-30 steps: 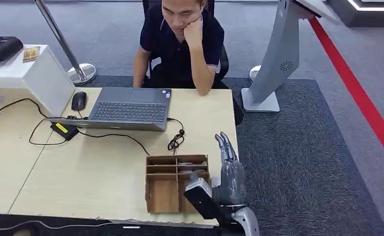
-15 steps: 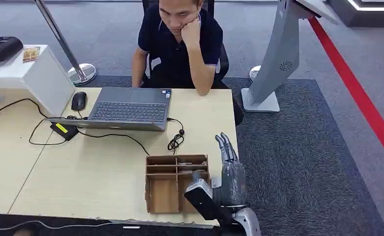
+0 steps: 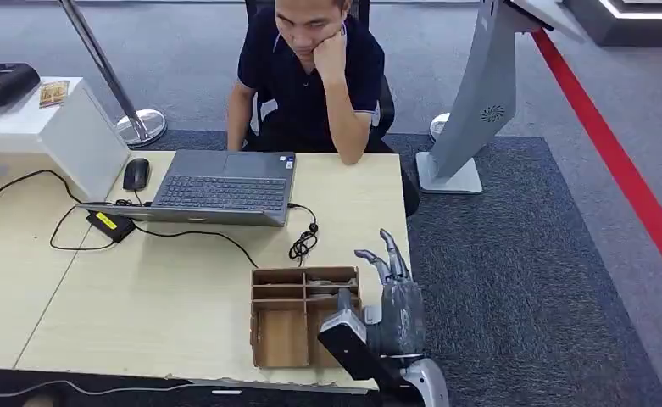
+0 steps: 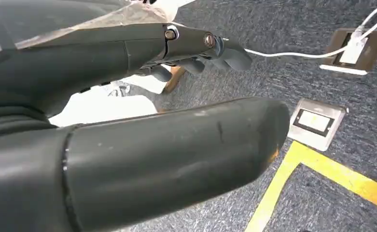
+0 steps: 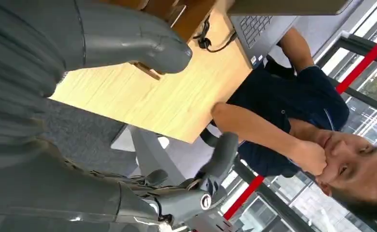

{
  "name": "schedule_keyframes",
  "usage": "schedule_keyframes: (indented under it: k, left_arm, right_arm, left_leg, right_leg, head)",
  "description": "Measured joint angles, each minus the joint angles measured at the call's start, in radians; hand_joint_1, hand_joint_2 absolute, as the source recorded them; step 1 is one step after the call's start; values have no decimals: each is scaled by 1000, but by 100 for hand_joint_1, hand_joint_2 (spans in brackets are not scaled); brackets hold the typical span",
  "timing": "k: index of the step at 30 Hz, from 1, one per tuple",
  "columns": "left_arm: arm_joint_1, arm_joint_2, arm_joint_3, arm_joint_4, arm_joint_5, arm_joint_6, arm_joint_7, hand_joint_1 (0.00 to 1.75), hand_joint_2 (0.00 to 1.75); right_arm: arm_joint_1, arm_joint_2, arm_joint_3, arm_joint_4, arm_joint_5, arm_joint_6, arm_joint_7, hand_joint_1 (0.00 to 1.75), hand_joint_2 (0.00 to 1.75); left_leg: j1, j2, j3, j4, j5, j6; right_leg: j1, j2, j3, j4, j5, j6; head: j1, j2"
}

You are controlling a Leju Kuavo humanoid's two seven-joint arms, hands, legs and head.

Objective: Pass the card to the sensor for recognition and then transmit it.

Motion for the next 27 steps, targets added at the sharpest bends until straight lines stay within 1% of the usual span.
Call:
schedule_keyframes:
  k: [1, 2, 10, 11, 13, 14, 15, 17, 18, 27]
  left_arm:
    - [0, 0, -1, 0, 0, 0, 0, 0, 0]
    - [0, 0, -2, 0, 1, 0, 0, 0, 0]
    - [0, 1, -7, 0, 1, 0, 0, 0, 0]
    - [0, 1, -7, 0, 1, 0, 0, 0, 0]
    - [0, 1, -7, 0, 1, 0, 0, 0, 0]
    - [0, 1, -7, 0, 1, 0, 0, 0, 0]
    - [0, 1, -7, 0, 2, 0, 0, 0, 0]
    - [-1, 2, -8, 0, 5, 0, 0, 0, 0]
    - [-1, 2, -8, 0, 5, 0, 0, 0, 0]
    - [-2, 2, -13, 0, 15, 0, 1, 0, 0]
  right_arm:
    - [0, -1, 1, 1, -2, 0, 2, 56, 175]
    - [0, -1, 1, 3, -4, 0, 2, 65, 175]
    - [0, -4, 2, 5, -10, 0, 2, 63, 175]
    - [0, -4, 2, 5, -10, 0, 2, 51, 175]
    - [0, -4, 2, 5, -10, 0, 2, 54, 175]
    - [0, -4, 2, 5, -10, 0, 2, 49, 175]
    - [0, -4, 2, 5, -11, 0, 3, 54, 175]
    - [0, -4, 3, 5, -12, 0, 6, 52, 175]
    - [0, -4, 3, 5, -12, 0, 7, 56, 175]
    - [-2, -8, 19, 16, -47, 0, 21, 52, 175]
  left_leg:
    - [0, 0, 0, 0, 0, 0]
    - [0, 0, 0, 0, 0, 0]
    - [0, 0, 0, 0, 0, 0]
    - [0, 0, 0, 0, 0, 0]
    - [0, 0, 0, 0, 0, 0]
    - [0, 0, 0, 0, 0, 0]
    - [0, 0, 0, 0, 0, 0]
    - [0, 0, 0, 0, 0, 0]
    - [0, 0, 0, 0, 0, 0]
    - [0, 0, 0, 0, 0, 0]
  right_leg:
    - [0, 0, 0, 0, 0, 0]
    - [0, 0, 0, 0, 0, 0]
    - [0, 0, 0, 0, 0, 0]
    - [0, 0, 0, 0, 0, 0]
    - [0, 0, 0, 0, 0, 0]
    - [0, 0, 0, 0, 0, 0]
    - [0, 0, 0, 0, 0, 0]
    - [0, 0, 0, 0, 0, 0]
    - [0, 0, 0, 0, 0, 0]
    - [0, 0, 0, 0, 0, 0]
  head:
    - [0, 0]
    - [0, 0]
    - [0, 0]
    - [0, 0]
    - [0, 0]
    - [0, 0]
    - [0, 0]
    - [0, 0]
    - [0, 0]
    - [0, 0]
